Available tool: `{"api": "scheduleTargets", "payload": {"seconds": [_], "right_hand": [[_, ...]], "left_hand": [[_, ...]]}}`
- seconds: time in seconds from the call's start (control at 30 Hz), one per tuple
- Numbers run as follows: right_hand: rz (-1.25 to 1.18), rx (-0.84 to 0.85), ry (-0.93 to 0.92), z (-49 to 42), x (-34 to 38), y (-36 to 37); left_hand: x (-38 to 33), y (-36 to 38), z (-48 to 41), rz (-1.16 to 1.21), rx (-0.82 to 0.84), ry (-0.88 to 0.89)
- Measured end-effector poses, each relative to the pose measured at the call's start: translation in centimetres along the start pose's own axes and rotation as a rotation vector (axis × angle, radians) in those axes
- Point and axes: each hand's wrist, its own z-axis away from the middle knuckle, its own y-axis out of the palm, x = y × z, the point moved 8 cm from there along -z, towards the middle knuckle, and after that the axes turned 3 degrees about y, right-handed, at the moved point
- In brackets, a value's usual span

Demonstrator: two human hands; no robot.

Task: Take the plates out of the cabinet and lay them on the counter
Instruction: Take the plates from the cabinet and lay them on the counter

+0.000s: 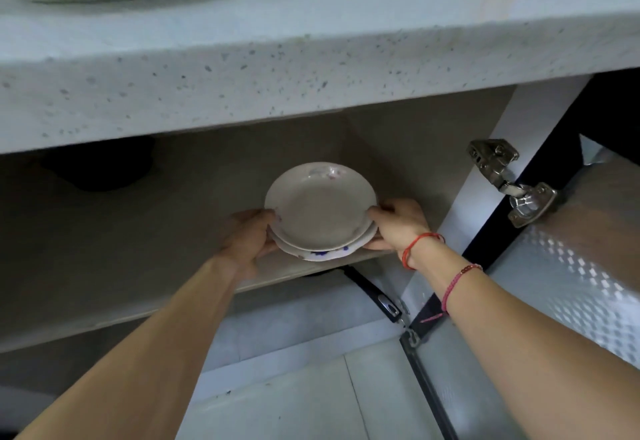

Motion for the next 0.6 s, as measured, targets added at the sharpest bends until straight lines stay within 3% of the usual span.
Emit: {"api": "scheduleTargets", "payload": {"seconds": [0.6], "right_hand": [[0.142, 0.016, 0.300, 18.0, -0.3, -3.4]], "left_hand": [[-2.9, -4.1, 19.2, -0.157, -0.078, -0.285]]}}
